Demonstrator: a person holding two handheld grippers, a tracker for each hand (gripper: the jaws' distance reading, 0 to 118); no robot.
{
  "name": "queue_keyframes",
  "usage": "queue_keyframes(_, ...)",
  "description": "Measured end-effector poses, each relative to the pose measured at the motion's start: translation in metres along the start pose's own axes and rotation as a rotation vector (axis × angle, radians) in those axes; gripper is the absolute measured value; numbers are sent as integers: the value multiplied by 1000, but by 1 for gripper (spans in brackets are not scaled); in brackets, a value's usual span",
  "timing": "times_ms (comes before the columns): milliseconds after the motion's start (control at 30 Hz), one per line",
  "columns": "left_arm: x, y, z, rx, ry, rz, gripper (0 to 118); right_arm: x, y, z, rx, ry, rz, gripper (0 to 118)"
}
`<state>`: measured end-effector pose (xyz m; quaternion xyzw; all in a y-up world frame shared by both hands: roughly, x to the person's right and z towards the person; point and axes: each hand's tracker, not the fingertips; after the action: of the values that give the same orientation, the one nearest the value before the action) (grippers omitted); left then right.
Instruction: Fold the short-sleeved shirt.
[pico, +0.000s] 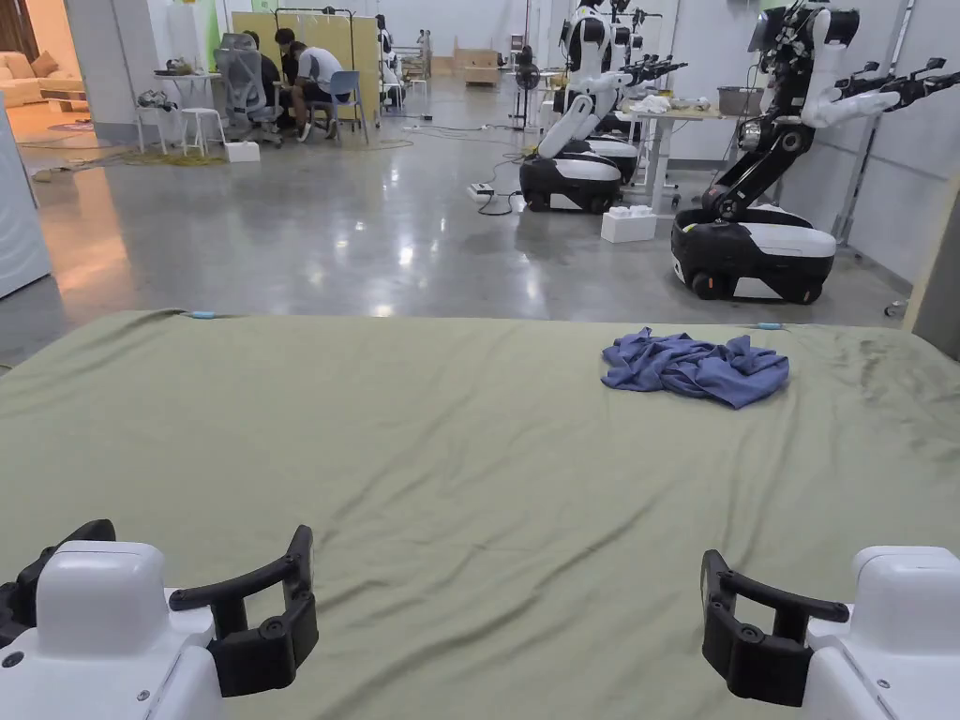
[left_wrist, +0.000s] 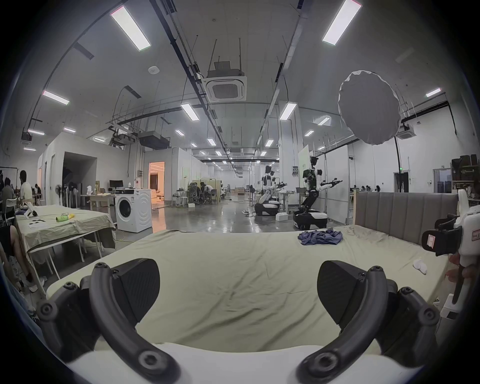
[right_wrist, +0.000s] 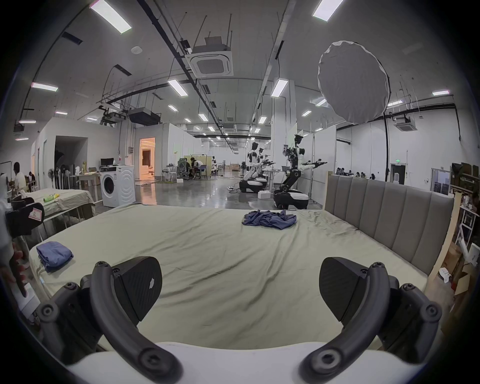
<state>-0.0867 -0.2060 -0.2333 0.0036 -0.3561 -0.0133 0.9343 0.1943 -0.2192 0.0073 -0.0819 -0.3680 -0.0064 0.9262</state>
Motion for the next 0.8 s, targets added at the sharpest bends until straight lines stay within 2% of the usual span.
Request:
queue_keyframes(600,4,2,-2,-8,6,-22,118,-3,2,1,1,4,1,118)
queue_keyframes(733,-7,6,-13,-82,-177,132,118,-2,2,1,2,7,-1,118)
queue_keyframes(800,-12,6,-16,-81,-198,188,118,-2,2,1,1,10,-6,118)
